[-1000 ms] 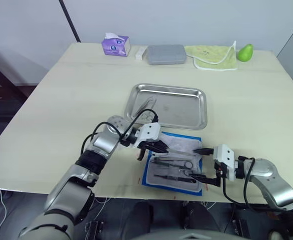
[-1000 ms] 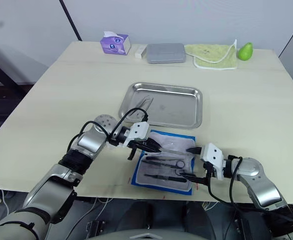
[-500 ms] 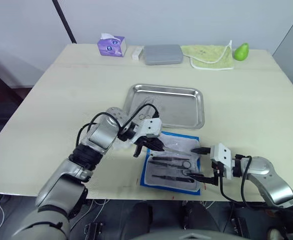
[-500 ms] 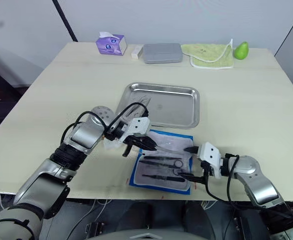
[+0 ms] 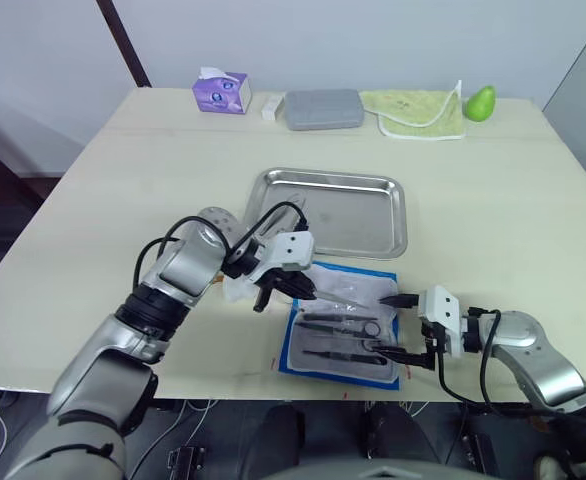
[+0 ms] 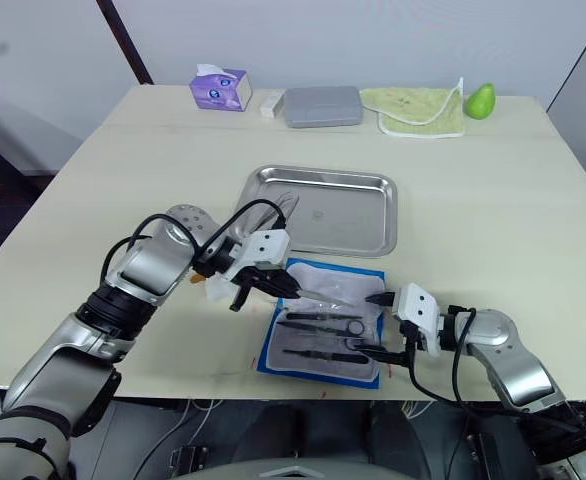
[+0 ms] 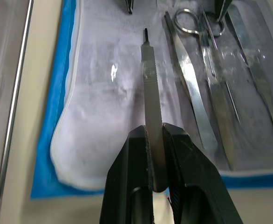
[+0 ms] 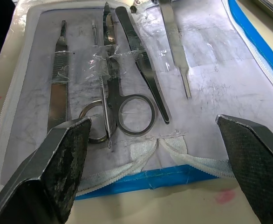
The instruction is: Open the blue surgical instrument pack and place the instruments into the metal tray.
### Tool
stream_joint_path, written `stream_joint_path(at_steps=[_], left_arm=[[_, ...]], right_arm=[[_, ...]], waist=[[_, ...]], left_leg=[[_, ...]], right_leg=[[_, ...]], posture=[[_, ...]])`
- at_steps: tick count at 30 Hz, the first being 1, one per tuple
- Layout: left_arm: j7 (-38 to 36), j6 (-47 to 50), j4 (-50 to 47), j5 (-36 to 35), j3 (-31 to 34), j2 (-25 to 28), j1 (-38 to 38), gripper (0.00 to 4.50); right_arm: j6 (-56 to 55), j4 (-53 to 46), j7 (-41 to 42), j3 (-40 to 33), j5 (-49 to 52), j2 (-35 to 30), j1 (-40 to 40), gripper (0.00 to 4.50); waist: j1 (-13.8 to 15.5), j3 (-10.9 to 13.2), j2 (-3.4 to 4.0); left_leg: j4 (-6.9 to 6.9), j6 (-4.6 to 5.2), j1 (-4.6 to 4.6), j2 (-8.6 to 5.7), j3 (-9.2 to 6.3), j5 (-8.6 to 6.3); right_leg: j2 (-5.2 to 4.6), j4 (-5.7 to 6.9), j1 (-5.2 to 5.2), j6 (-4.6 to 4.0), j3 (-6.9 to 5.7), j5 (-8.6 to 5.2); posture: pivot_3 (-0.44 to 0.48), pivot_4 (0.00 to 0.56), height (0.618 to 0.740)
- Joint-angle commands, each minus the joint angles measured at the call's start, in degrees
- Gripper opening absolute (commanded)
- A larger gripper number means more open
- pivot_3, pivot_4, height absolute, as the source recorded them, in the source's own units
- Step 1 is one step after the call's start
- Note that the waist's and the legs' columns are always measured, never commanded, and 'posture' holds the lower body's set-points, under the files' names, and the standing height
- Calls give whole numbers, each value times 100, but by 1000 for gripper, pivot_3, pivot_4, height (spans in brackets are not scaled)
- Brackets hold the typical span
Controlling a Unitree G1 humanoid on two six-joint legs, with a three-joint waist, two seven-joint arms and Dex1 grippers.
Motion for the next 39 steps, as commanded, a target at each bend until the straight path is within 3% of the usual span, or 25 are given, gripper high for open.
stream_joint_path(at_steps=[1, 6, 13, 18, 22, 27, 32, 39], left_arm=[[22, 85, -238, -58, 320, 327, 48, 71], [39, 106, -425, -293, 634, 745, 284, 71], [1, -324, -477, -971, 1607, 1184, 855, 71], [832, 382, -766, -1598, 2422, 860, 1121, 71], [1807, 1116, -1313, -1630, 2579, 547, 1314, 71], [3615, 2666, -2038, -1789, 2802, -532, 1165, 71], [5869, 4078, -2267, -956, 2326, -1867, 589, 71], [7274, 4692, -1458, -459, 2235, -3070, -93, 71]], right_arm=[[343, 742, -12, 431, -515, -39, 208, 4500], [289, 814, 32, 432, -517, -39, 174, 4500], [242, 864, 128, 412, -464, -24, 124, 4500], [178, 921, 224, 388, -456, -47, 87, 4500], [160, 926, 308, 379, -447, -71, 70, 4500], [182, 900, 396, 360, -437, -127, 50, 4500], [222, 861, 509, 332, -419, -238, 39, 4500], [299, 798, 648, 310, -398, -395, 2, 4500]], waist=[[-2, -2, -3], [-8, -3, -6], [-2, -5, -10], [17, -12, -20], [17, -13, -24], [32, -16, -39], [59, -19, -34], [81, -22, -31]], left_leg=[[0, 0, 1, 1, 0, 0], [-4, 0, 9, 3, -2, 0], [-6, 0, 11, 5, -2, 0], [-6, 0, 12, 6, -3, 0], [-6, 0, 11, 6, -3, 0], [-5, 0, 12, 2, -5, 0], [-6, -1, 13, -2, -11, 0], [-5, -1, 9, -9, -14, 0]], right_leg=[[1, 1, 0, 0, 0, 0], [3, 2, 0, -3, 7, -2], [1, 2, -1, -4, 9, -2], [-1, 2, 0, -4, 8, -2], [-4, 2, 1, -3, 7, -2], [-11, 4, 5, -1, 5, -1], [-11, 3, 8, -1, 4, -1], [-16, 2, 8, 0, 1, 0]], posture=[[0, 150, 740], [0, 150, 740], [0, 150, 740], [0, 150, 740], [0, 150, 740], [0, 150, 740], [0, 150, 740], [0, 150, 740]])
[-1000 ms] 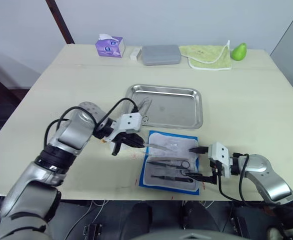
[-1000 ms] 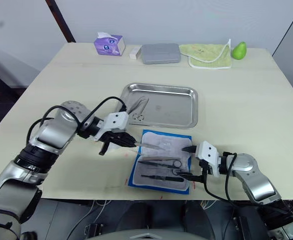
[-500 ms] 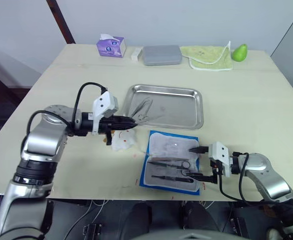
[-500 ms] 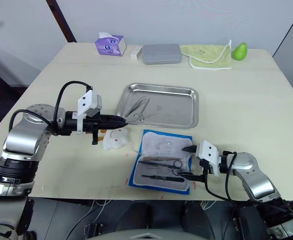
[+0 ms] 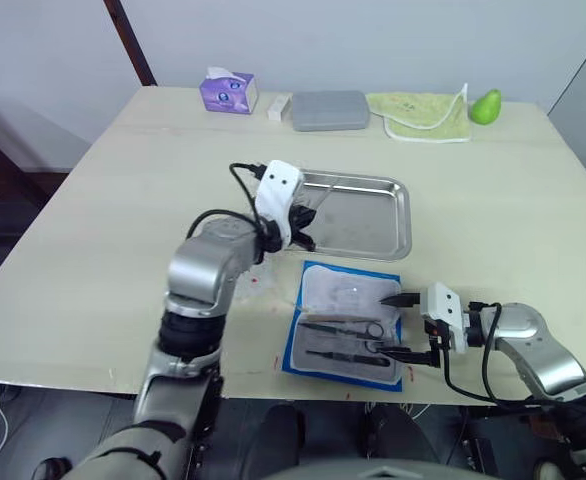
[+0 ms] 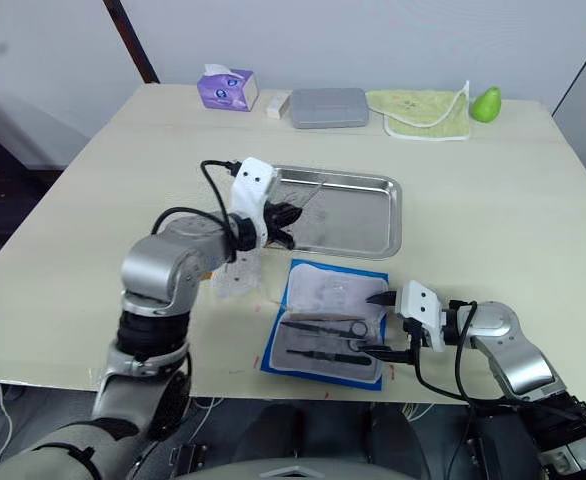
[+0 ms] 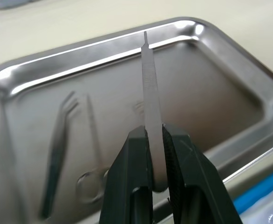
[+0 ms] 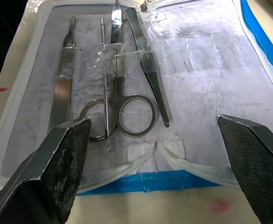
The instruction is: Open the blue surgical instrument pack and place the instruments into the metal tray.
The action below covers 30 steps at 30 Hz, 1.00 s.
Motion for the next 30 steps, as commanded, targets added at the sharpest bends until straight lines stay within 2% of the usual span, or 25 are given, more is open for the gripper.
stream_joint_path(at_steps=[1, 10, 15, 30], left_arm=[[941, 114, 576, 395, 87, -652, -375, 71], [1575, -358, 1351, 616, 71, -1112, -496, 71], [1685, -584, 1579, 671, -44, -1264, -432, 71], [1749, -582, 1786, 748, -129, -1297, -342, 71]], right_arm=[[433, 486, 144, 296, -389, -278, 254, 4500], [527, 358, 166, 276, -347, -350, 286, 4500], [604, 251, 133, 283, -314, -374, 306, 4500], [734, 84, 58, 261, -283, -352, 338, 4500]], waist=[[30, -1, 4], [62, -1, 4], [104, -1, 4], [103, -1, 4]], left_leg=[[1, 0, 1, -4, 0, 0], [1, -2, -2, -8, 0, 1], [1, -4, -3, -10, 0, 1], [1, -4, -4, -10, -2, 2]], right_leg=[[-3, -1, 2, 1, -1, 0], [-10, -2, 1, 1, -1, 0], [-11, -3, 1, 1, -1, 1], [-11, -3, 0, 1, -3, 0]], posture=[[0, 150, 740], [0, 150, 740], [0, 150, 740], [0, 150, 740]])
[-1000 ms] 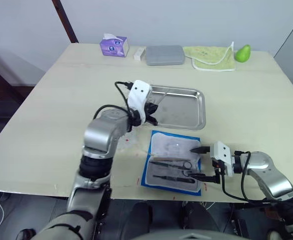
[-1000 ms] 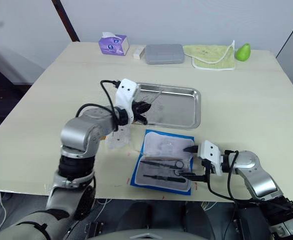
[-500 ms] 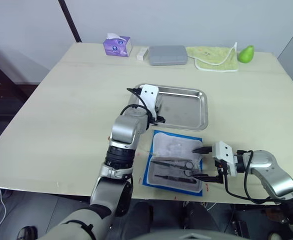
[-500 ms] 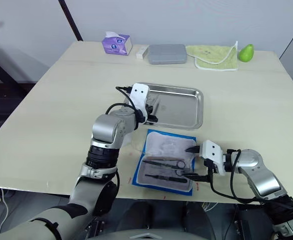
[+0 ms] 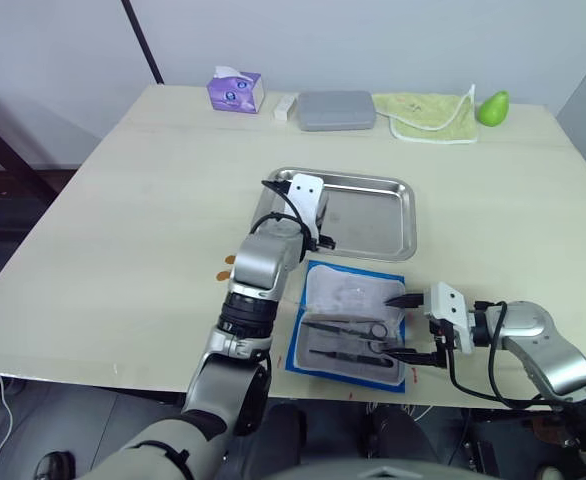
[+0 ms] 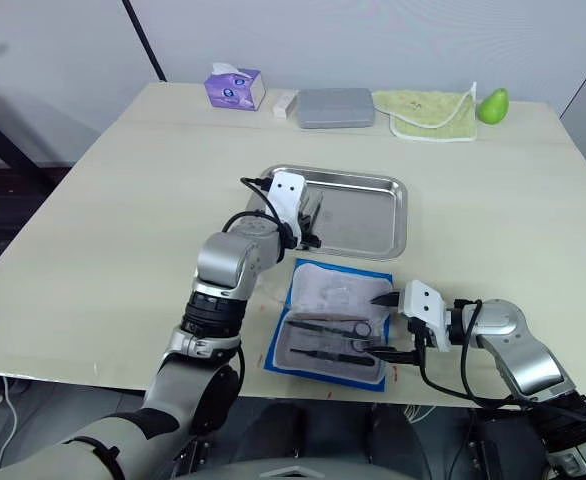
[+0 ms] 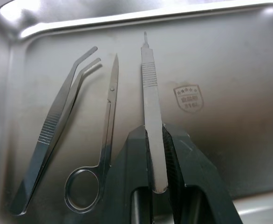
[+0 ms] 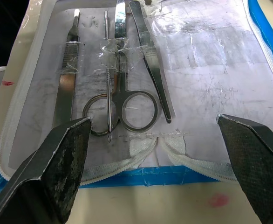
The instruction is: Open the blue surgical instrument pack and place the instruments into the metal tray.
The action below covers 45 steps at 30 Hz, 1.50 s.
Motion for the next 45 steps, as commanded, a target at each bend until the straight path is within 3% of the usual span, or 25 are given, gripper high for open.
stream_joint_path(at_steps=[1, 10, 16, 19, 20, 29, 33, 37, 42, 45], left_arm=[[18, -13, -25, 62, -57, -14, -7, 71], [-6, -9, 31, 103, -116, 6, 38, 71], [-36, 31, -48, 88, -110, -7, 66, 2659], [-168, -46, -240, -9, -93, -6, 134, 4322], [-321, -145, -331, -94, -117, 13, 179, 4470], [-2098, -955, -1498, -1132, -146, 533, 623, 4470], [-3946, -2118, -1705, -1815, -173, 1289, 1072, 4470], [-4946, -3018, -1542, -1995, -98, 1878, 1296, 4470], [-6715, -3394, -1232, -2629, 147, 2868, 1522, 4470], [-7350, -3516, -982, -2748, 263, 3477, 1709, 4470]], right_arm=[[400, 332, 45, 307, -310, -136, 306, 4500], [426, 316, 33, 299, -300, -136, 312, 4500], [424, 316, 23, 299, -295, -126, 315, 4500], [420, 320, 23, 302, -295, -123, 313, 4500], [415, 329, 23, 303, -296, -119, 311, 4500], [319, 389, 8, 260, -241, -31, 294, 4500], [285, 396, -7, 226, -197, 34, 293, 4500], [265, 379, -26, 200, -193, 70, 319, 4500], [219, 425, -36, 172, -217, 117, 314, 4500], [190, 439, -61, 154, -228, 141, 327, 4500]], waist=[[0, 0, 0], [0, 0, 0], [-1, 0, 0], [-2, 0, 0], [-2, 0, 0], [-3, 3, 5], [-22, 8, 20], [-17, 13, 25], [-26, 18, 33], [-47, 25, 42]], left_leg=[[0, 0, 0, 0, 0, 0], [0, 0, 0, 0, 0, 0], [0, 0, 0, 0, 0, 0], [0, 0, 0, 0, 0, 0], [0, 0, 0, 0, 0, 0], [-1, -13, -1, 3, 0, 7], [-3, -22, 1, 5, 4, 11], [-4, -12, 1, 7, 6, 6], [-3, 1, 0, 8, 9, -1], [-4, 1, 0, 11, 9, -1]], right_leg=[[0, 0, 0, 0, 0, 0], [0, 0, 0, 0, -1, 0], [0, 0, 0, 0, -1, 0], [0, 0, 0, 0, -1, 0], [0, 0, 0, 0, -1, 0], [-2, -2, 0, -1, -1, 0], [-2, -3, -1, -3, 1, -2], [0, -4, -2, -5, 0, -2], [3, -4, -2, -6, 0, -3], [9, -4, -6, -7, 0, -3]], posture=[[0, 150, 740], [0, 150, 740], [0, 150, 740], [0, 150, 740], [0, 150, 740], [0, 150, 740], [0, 150, 740], [0, 150, 740], [0, 150, 740], [0, 150, 740]])
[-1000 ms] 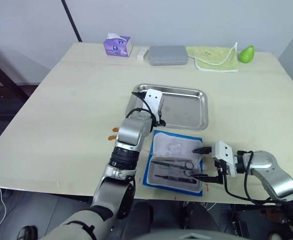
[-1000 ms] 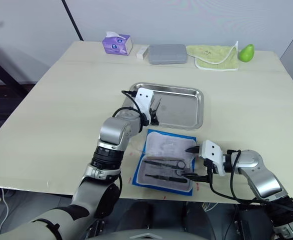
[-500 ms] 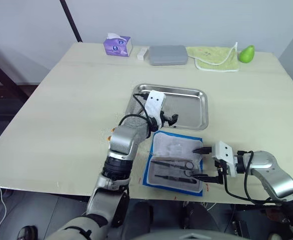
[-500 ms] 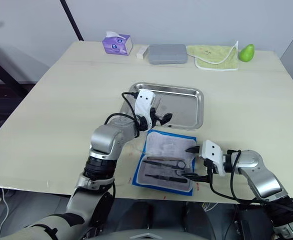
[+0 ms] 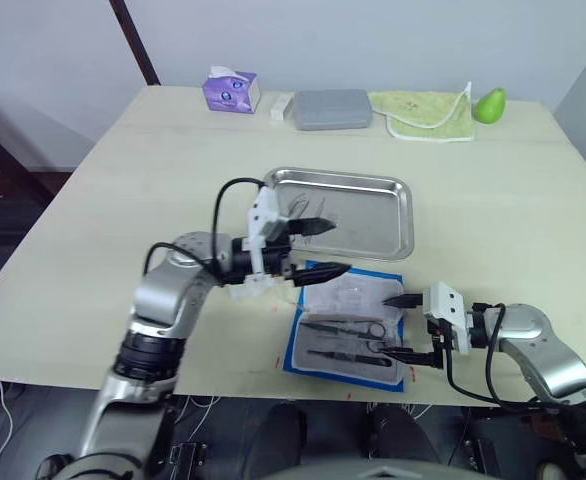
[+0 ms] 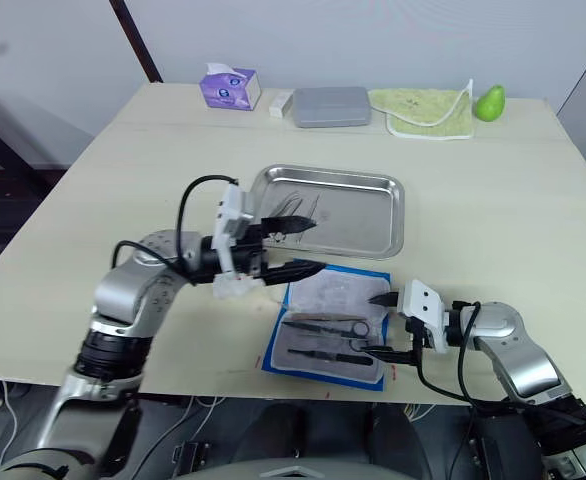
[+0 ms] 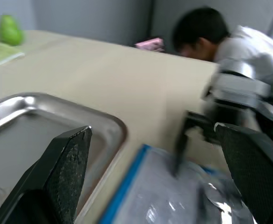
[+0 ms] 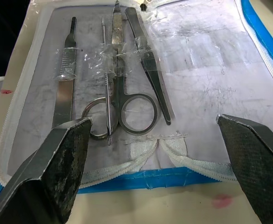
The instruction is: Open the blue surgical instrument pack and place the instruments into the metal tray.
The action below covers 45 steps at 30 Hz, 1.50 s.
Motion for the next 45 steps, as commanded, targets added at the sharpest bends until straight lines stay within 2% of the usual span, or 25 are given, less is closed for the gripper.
stream_joint_path(at_steps=[1, 5, 11, 15, 19, 22, 26, 34, 45], left_arm=[[-753, -338, 209, -177, 298, 517, 199, 4470], [-1233, -623, 464, -194, 564, 1059, 479, 4470], [-1585, -780, 672, -230, 838, 1528, 783, 4470], [-1552, -1030, 623, -78, 837, 1580, 910, 4470], [-1167, -946, 232, 92, 512, 1380, 797, 4470], [-1122, -651, 109, 139, 73, 1261, 583, 3784], [-864, -739, 176, 531, -455, 979, 299, 2127], [-643, -868, 362, 1163, -1228, 483, -98, 2127], [-470, -1191, 587, 1766, -1734, 209, -165, 2127]], right_arm=[[198, 447, -18, 225, -265, -28, 259, 4500], [153, 454, -37, 218, -273, -19, 303, 4500], [112, 487, -38, 190, -274, -13, 321, 4500], [90, 503, -34, 165, -259, -10, 326, 4500], [92, 501, -34, 158, -250, 0, 324, 4500], [107, 460, -48, 158, -246, 11, 347, 4500], [135, 397, -70, 161, -248, 17, 380, 4500], [180, 298, -127, 172, -236, 5, 458, 4500], [217, 226, -234, 181, -234, 29, 522, 4500]], waist=[[-22, 5, 4], [-18, 9, 1], [-27, 13, 4], [-19, 14, 5], [-8, 14, 4], [2, 14, 3], [4, 14, 4], [7, 14, 4], [17, 14, 4]], left_leg=[[0, 0, 0, 0, 0, 0], [0, 1, -2, 2, -2, 0], [-1, 1, -3, 5, -1, -1], [0, 1, -3, 6, -1, -1], [0, 1, -5, 6, -2, -1], [0, 1, -5, 5, 0, -1], [0, 1, -5, 3, 3, -1], [1, 2, -6, 2, 7, -1], [1, 2, -7, 2, 7, 0]], right_leg=[[0, 0, 0, 0, 0, 0], [-1, 0, -1, 1, -2, 0], [0, 0, -4, 0, -3, -1], [-2, 0, -4, 0, -3, -1], [-2, 0, -4, 1, -3, 0], [-1, 1, -4, 2, -2, 0], [1, 1, -4, 2, -1, 0], [2, 1, -4, 3, 0, 0], [4, 1, -4, 2, -1, 0]], posture=[[0, 150, 740], [0, 150, 740], [0, 150, 740], [0, 150, 740], [0, 150, 740], [0, 150, 740], [0, 150, 740], [0, 150, 740], [0, 150, 740]])
